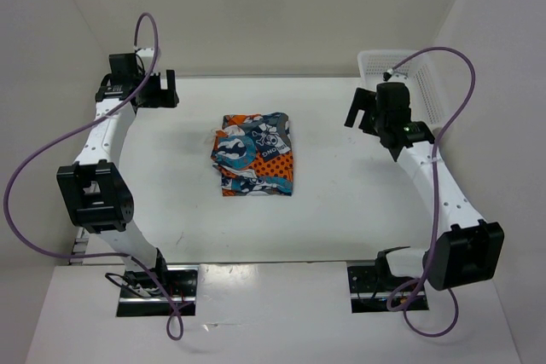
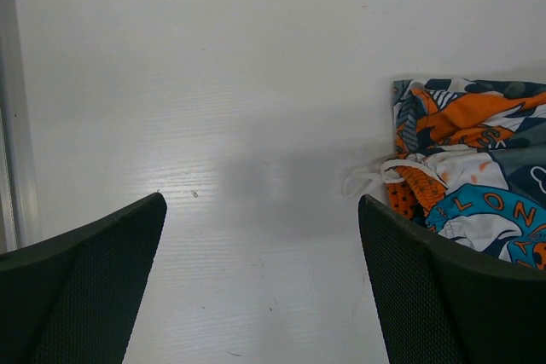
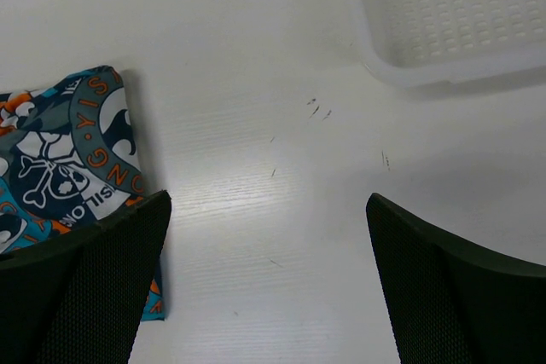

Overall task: Fold and stack the shorts
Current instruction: Fold the shorts

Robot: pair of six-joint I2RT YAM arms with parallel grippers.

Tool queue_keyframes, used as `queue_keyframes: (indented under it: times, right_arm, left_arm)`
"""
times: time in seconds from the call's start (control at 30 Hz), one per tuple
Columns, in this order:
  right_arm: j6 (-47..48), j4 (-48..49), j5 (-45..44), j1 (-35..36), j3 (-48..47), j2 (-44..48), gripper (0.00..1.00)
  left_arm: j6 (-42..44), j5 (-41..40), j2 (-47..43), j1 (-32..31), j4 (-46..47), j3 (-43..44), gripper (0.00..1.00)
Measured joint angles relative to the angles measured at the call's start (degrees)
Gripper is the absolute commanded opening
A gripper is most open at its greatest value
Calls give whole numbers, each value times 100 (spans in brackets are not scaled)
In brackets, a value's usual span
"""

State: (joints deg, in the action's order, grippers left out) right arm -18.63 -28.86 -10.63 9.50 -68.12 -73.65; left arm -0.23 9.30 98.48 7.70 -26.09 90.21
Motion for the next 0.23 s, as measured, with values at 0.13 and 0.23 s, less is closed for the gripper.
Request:
queue_keyframes:
  times: [0.13,0.23]
  right_arm:
    - [26,7,17,0,81,83,100]
    - [59,9,55,0,175,186,100]
  left_arm:
    - [0,-2,-7,0,0,0,100]
    - [0,-2,-22,0,0,-2,100]
